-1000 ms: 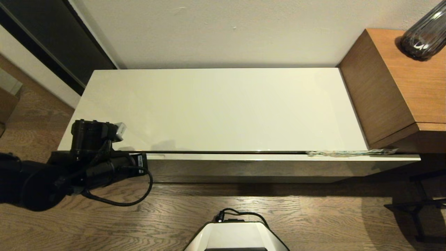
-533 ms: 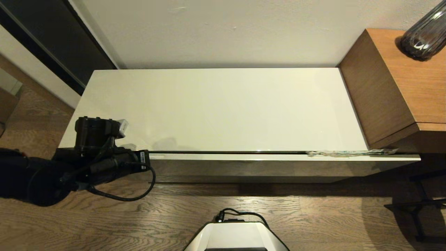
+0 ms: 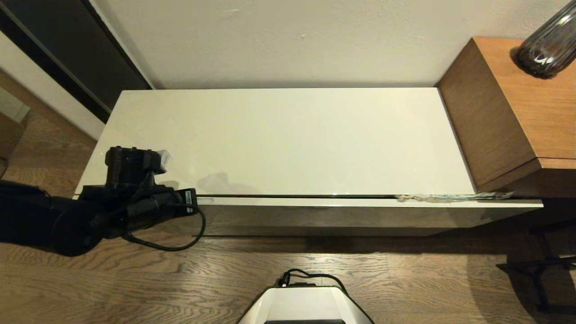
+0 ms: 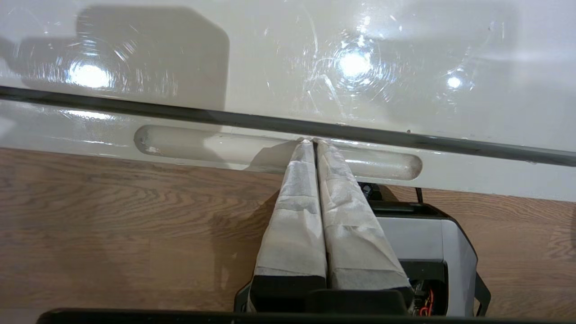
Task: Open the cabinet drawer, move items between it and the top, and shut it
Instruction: Open the drawer
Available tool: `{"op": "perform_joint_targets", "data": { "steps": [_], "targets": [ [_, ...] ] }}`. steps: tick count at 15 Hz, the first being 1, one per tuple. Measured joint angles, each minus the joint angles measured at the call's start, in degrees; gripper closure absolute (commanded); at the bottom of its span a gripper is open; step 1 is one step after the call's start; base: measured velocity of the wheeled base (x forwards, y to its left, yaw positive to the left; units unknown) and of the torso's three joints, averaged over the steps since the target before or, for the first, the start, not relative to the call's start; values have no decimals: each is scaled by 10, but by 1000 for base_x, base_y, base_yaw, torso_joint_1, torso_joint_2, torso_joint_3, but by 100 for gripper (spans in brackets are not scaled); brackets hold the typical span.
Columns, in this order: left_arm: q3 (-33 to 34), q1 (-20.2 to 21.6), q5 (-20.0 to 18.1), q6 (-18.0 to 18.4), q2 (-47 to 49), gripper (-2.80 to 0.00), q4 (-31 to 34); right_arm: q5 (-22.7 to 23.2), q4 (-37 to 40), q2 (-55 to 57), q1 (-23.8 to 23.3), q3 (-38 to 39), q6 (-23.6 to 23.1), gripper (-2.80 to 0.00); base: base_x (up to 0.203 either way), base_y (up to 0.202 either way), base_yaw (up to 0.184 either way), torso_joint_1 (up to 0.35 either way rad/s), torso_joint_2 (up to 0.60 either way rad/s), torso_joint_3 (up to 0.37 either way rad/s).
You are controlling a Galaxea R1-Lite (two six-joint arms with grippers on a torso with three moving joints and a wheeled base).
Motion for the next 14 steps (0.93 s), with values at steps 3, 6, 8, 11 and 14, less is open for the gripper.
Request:
{"op": "perform_joint_targets", "data": {
  "steps": [3, 6, 8, 11, 14],
  "targets": [
    [32, -4, -1, 1, 6, 0, -4, 0, 0, 0, 0, 0, 0, 0, 0, 0, 0, 0, 0, 0],
    [81, -8, -6, -1, 11, 0, -7, 0, 0, 0, 0, 0, 0, 0, 0, 0, 0, 0, 0, 0],
    [114, -12, -8, -3, 8, 0, -3, 0, 0, 0, 0, 0, 1, 0, 0, 0, 0, 0, 0, 0],
    [186, -24, -11, -6, -19, 0, 27, 0, 0, 0, 0, 0, 0, 0, 0, 0, 0, 0, 0, 0],
    [246, -48, -16, -13, -75, 0, 54, 0, 0, 0, 0, 0, 0, 0, 0, 0, 0, 0, 0, 0]
  ]
}}
